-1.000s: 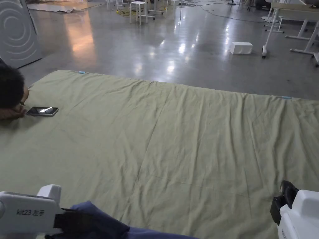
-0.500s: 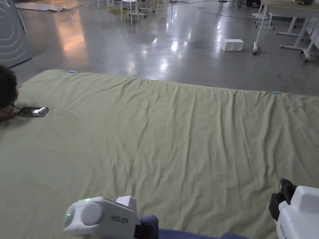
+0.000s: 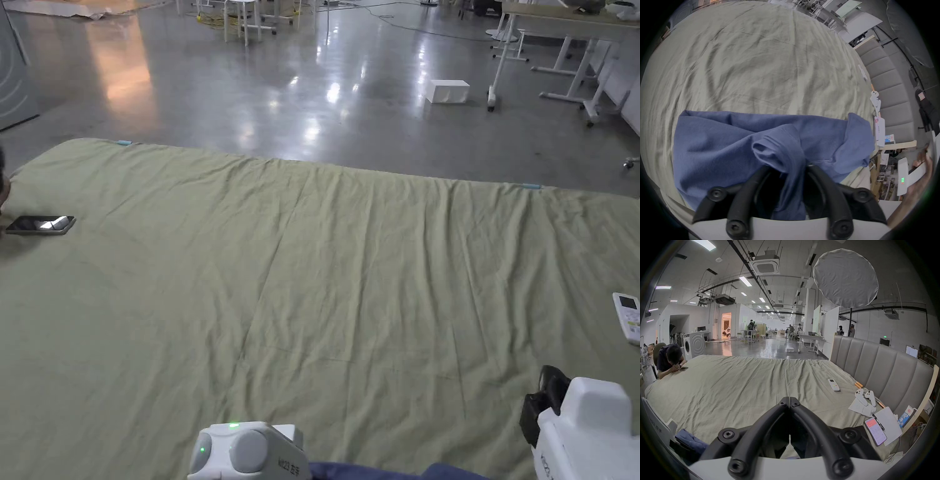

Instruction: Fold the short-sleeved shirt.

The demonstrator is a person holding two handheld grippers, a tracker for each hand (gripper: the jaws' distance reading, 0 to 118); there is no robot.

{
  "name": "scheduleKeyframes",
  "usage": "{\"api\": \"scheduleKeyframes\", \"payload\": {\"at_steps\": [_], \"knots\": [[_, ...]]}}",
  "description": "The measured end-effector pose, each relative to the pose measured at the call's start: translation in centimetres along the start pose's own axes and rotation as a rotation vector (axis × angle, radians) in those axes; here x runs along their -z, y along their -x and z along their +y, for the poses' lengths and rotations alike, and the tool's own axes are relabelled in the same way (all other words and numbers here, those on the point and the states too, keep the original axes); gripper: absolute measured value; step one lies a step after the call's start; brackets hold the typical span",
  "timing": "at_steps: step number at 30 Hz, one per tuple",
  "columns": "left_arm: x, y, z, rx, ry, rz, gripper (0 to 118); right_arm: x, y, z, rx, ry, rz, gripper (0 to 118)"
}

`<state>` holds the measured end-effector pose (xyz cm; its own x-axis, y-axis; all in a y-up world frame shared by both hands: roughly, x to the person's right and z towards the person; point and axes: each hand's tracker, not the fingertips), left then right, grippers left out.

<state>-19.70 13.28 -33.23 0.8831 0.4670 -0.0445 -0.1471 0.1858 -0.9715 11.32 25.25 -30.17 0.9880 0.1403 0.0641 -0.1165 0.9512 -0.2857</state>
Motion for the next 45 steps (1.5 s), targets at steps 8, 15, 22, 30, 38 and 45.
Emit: {"api": "scheduleKeyframes", "payload": {"at_steps": [8, 15, 22, 30, 38, 45], "knots": [[-6.6, 1.6, 0.5, -0.025, -0.166, -0.104, 62, -0.2, -0.1, 0.0, -0.005, 0.0, 0.004, 0], [-7.4, 3.9, -0.2, -0.024, -0.219, -0.089, 18, -0.1, 0.0, 0.0, 0.005, 0.006, 0.009, 0], [-3.3, 2.8, -1.2, 0.025, -0.106, -0.095, 16, 0.1, 0.3, -0.6, 0.003, 0.027, 0.021, 0], [1.7, -0.4, -1.7, 0.131, -0.025, -0.002, 16, 0.2, 0.4, -0.9, 0.005, 0.041, 0.024, 0], [1.6, -1.4, -1.3, 0.026, -0.101, -0.142, 16, 0.5, 0.3, -1.0, 0.006, 0.044, 0.024, 0], [2.3, -2.0, -1.7, 0.031, -0.152, -0.125, 16, 0.9, 0.5, -1.3, 0.008, 0.055, 0.029, 0]]}}
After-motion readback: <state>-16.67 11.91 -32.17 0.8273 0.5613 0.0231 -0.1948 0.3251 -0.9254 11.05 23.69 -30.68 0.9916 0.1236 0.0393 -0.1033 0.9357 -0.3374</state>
